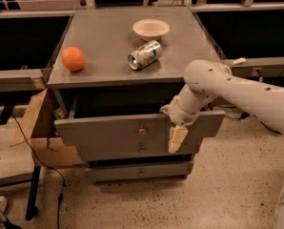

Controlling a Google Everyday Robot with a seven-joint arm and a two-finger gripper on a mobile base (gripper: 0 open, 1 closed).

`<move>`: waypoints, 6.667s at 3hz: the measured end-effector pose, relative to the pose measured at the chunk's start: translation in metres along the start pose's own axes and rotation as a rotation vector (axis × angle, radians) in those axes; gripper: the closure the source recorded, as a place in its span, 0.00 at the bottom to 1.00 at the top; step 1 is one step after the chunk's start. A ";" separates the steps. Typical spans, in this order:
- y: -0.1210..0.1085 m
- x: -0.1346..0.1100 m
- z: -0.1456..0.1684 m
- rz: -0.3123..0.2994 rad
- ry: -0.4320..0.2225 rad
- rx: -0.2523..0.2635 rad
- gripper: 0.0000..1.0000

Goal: Open top drawer

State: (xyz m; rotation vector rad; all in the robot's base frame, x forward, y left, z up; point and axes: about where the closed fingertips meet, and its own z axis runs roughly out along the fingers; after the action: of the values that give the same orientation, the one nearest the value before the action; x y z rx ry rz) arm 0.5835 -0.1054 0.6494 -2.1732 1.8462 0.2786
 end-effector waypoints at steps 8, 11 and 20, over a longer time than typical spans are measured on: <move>0.035 -0.002 -0.019 -0.014 -0.008 -0.035 0.12; 0.056 -0.002 -0.014 -0.047 0.008 -0.101 0.00; 0.102 0.021 -0.040 -0.016 0.126 -0.180 0.12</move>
Offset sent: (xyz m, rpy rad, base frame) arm -0.0063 -0.0225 0.0127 -0.0165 -0.0003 -0.0299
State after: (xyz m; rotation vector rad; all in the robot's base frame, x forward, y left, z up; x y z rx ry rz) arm 0.4849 -0.1529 0.6716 -2.3742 1.9373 0.3233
